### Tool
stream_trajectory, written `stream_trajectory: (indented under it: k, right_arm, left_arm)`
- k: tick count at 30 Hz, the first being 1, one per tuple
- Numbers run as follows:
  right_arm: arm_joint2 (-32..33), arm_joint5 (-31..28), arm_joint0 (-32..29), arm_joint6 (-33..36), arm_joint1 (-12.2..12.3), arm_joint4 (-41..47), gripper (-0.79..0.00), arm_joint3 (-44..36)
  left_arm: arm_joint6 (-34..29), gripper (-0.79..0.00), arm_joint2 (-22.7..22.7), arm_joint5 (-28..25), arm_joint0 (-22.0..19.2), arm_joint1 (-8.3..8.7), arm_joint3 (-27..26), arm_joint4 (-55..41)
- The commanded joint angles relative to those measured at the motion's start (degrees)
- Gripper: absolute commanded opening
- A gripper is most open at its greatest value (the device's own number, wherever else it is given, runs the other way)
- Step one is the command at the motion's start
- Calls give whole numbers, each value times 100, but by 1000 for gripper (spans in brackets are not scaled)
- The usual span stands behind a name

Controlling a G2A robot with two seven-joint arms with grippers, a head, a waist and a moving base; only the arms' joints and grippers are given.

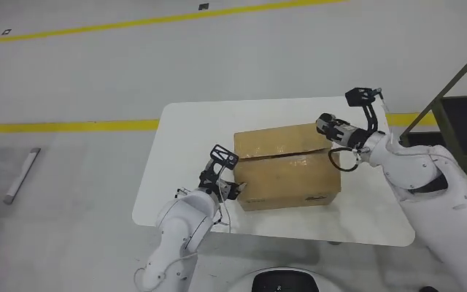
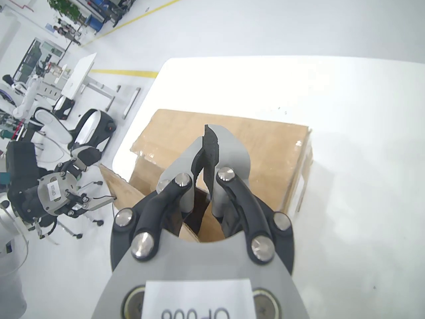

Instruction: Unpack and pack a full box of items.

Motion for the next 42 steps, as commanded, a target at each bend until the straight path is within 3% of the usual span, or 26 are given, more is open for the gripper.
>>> stream_trajectory:
  k: [1,5,7,11,15,19,27,34,42]
  right_arm:
    - [20,-136,-80,-9,16,-145,-785,-169]
    - [-265,-255,-287,-115,11,-623,-785,-267]
    - [-617,-210,-387,-335,-4,-1368,-785,-222]
    - [-1412,255,-467,-1063,-105,-2618,-785,-14]
    - [-2000,724,-309,-1409,-243,-3159,-785,305]
    - [-2287,1016,-111,-1433,-372,-3125,-785,591]
    - [-2348,1035,49,-1428,-490,-3003,-785,770]
    - [-2237,986,-17,-1348,-530,-2891,-785,711]
    - [-1957,866,-279,-1288,-524,-2723,-785,542]
  left_arm:
    - [209,0,85,77,-21,-6,180,244]
    - [331,0,158,310,-114,-28,361,308]
    - [351,0,181,437,-149,-39,450,323]
    - [374,0,227,597,-207,-58,547,344]
    - [356,0,226,692,-240,-67,603,358]
    - [324,0,170,819,-253,-72,585,361]
    - [12,0,-120,1330,-85,-70,259,370]
    - [-37,0,-104,1318,130,-35,459,1071]
    - [-37,0,-104,1318,130,-35,459,1071]
